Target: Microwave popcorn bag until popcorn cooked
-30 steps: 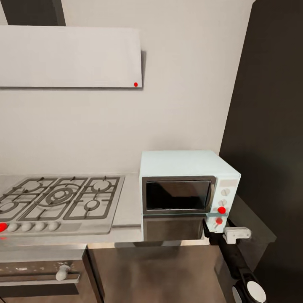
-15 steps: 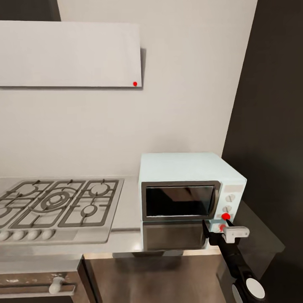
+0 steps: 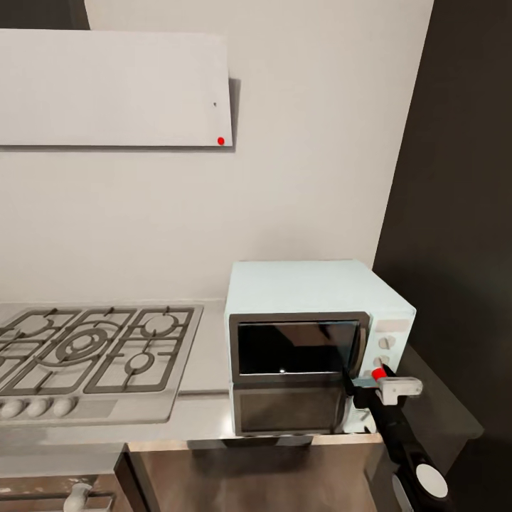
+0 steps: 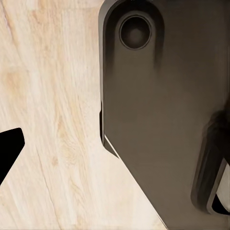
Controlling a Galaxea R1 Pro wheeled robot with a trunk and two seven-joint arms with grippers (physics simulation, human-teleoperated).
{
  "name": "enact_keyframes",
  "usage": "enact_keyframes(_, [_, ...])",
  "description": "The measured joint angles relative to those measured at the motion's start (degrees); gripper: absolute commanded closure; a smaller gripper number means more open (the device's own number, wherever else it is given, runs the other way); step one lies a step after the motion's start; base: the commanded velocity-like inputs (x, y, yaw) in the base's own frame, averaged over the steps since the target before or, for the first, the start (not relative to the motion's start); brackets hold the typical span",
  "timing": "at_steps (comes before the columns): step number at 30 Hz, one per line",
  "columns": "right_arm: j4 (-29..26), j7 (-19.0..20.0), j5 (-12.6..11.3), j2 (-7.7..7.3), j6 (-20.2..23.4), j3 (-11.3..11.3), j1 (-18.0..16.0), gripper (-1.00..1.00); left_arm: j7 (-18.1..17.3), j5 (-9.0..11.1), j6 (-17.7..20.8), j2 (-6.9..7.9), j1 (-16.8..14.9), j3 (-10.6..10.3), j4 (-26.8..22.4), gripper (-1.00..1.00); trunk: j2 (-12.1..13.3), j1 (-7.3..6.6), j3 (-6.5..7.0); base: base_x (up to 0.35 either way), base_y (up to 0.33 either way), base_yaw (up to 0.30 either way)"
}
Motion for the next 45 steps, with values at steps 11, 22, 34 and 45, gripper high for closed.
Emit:
enact_keyframes(11, [-0.05, -0.05, 0.0, -0.01, 0.35, -0.07, -1.11, -1.0, 0.0, -0.01, 0.0, -0.04, -0.01, 0.02, 0.0, -1.0, -0.01, -0.03, 0.0, 0.085, 0.0, 0.0])
enact_keyframes(22, [-0.05, -0.06, 0.0, -0.01, 0.05, -0.09, -1.54, -1.0, 0.0, 0.02, 0.0, -0.04, 0.01, 0.02, 0.0, -1.0, 0.0, 0.0, 0.0, 0.023, 0.0, 0.0])
enact_keyframes(34, [0.04, -0.26, -0.01, -0.03, -0.16, -0.47, -1.57, 1.0, 0.0, 0.0, 0.01, -0.04, 0.03, 0.04, -0.01, -1.0, 0.0, 0.0, 0.0, 0.0, 0.0, 0.0])
enact_keyframes(45, [0.03, -0.27, 0.0, -0.02, -0.18, -0.84, -1.56, 1.0, 0.0, -0.02, 0.01, -0.03, 0.03, 0.03, -0.01, -1.0, -0.01, 0.01, 0.0, -0.02, 0.0, 0.0])
